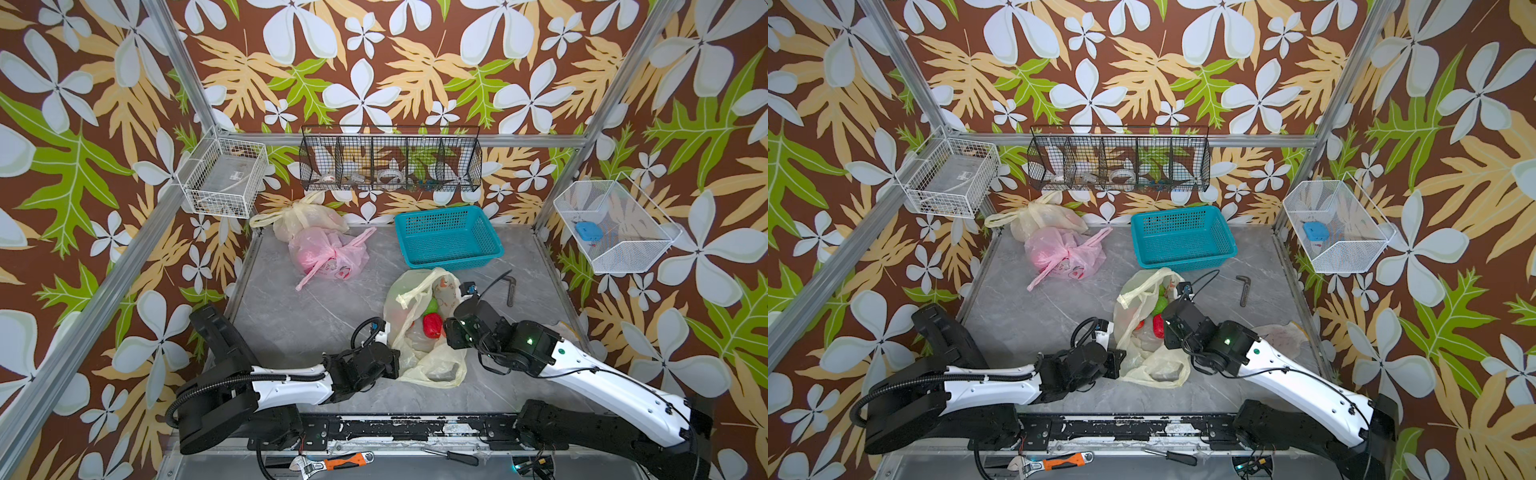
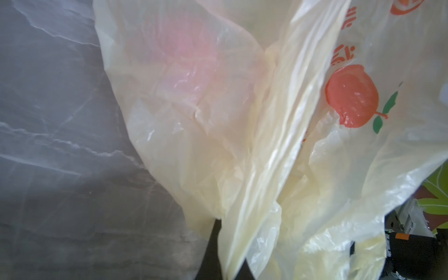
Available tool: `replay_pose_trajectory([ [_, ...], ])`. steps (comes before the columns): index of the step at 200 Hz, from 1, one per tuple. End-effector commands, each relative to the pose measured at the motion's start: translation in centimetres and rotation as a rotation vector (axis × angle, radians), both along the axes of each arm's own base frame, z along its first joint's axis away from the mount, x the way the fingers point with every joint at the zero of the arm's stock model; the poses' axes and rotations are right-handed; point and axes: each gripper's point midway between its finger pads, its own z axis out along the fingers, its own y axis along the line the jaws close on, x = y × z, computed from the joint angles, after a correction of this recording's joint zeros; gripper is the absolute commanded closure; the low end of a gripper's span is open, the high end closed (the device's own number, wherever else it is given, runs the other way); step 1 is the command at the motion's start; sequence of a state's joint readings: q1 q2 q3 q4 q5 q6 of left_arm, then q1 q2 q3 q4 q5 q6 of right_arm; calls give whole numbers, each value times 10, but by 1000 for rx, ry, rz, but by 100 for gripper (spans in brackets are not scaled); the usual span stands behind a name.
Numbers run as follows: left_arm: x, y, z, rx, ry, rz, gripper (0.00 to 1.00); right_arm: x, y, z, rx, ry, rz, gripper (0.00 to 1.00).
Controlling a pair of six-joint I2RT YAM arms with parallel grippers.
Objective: Untie the knot of a plastic bag & take out the apple
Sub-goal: Untie the plastic bag at the center of the board, then pick up the apple from the plastic bag.
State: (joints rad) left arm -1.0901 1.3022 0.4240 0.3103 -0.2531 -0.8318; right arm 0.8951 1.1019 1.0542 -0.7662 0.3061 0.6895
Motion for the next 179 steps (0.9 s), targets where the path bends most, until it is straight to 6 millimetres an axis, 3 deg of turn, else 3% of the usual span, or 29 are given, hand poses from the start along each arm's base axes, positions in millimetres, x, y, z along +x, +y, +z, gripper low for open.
replay_pose_trajectory([
  [1, 2, -2, 3, -9, -7, 5, 100, -2, -7, 5, -141, 16, 74, 50],
  [16, 3, -3, 3, -7, -10, 7, 100, 8, 16, 6, -75, -18, 116, 58],
  [42, 3, -4, 4, -9, -10, 5, 100, 21, 57, -25, 43, 46, 192, 80],
  [56, 3, -3, 3, -8, -5, 13, 100, 32, 61, -48, 60, 90, 180, 86],
  [74, 4, -1, 1, -10, 0, 23, 100, 43, 55, -74, 30, 115, 148, 87],
  [104, 5, -4, 1, -19, 3, 27, 100, 55, 37, -101, 0, 106, 62, 71],
  [147, 5, -5, -2, -7, 9, 23, 100, 63, 22, -135, -46, 141, 5, 29],
  [179, 4, -1, -5, 5, 9, 30, 100, 65, 20, -154, -76, 150, 10, 23],
])
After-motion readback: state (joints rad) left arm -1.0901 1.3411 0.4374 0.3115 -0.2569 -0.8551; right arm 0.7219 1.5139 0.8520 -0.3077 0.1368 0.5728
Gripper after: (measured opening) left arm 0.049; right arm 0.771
